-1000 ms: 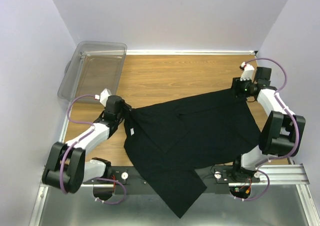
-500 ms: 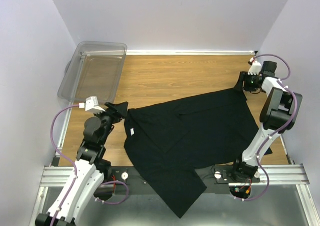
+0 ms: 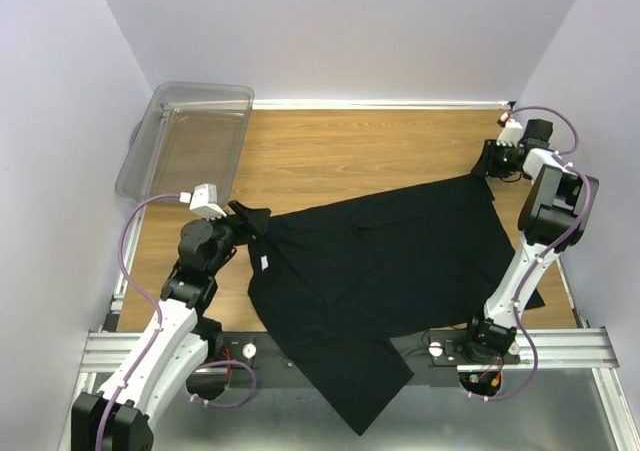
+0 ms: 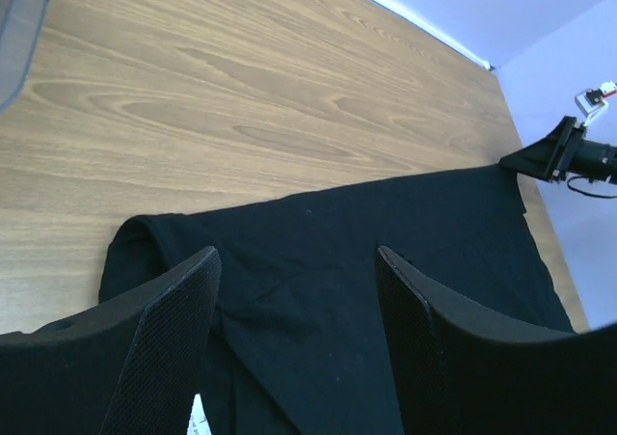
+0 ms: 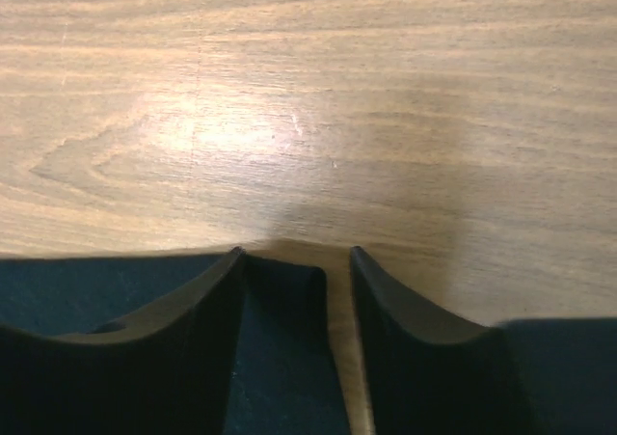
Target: Fold and stack the t-shirts
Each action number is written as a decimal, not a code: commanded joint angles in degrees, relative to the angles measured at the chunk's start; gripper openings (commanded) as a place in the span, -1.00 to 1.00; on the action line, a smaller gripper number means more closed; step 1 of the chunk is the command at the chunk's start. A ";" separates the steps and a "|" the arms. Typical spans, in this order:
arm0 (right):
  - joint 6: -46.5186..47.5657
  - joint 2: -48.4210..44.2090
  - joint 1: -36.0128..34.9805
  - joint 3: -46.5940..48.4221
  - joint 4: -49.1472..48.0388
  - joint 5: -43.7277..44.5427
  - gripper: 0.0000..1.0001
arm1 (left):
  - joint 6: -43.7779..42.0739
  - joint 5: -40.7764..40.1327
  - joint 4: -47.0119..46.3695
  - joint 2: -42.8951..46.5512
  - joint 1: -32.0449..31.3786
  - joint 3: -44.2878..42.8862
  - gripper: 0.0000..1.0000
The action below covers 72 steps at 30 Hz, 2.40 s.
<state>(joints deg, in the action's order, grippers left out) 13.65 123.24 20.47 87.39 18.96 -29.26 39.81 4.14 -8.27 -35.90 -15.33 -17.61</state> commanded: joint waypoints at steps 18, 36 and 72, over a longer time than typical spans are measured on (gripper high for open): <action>-19.17 11.57 2.47 16.92 -6.03 6.03 -0.99 | -5.53 4.30 -9.39 -19.99 0.30 -10.85 0.38; 2.77 -6.59 -0.16 -2.91 -6.66 2.01 0.88 | 0.97 -14.40 1.41 -42.31 -13.41 -20.62 0.24; 4.89 -38.25 -2.63 -30.27 0.02 -18.38 0.88 | -9.92 -19.53 32.35 -82.47 -4.97 -65.19 -0.87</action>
<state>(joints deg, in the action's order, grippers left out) 18.46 86.24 17.93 58.35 16.62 -44.64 34.46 -15.84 19.99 -113.82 -22.22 -77.78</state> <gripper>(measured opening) 0.940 0.072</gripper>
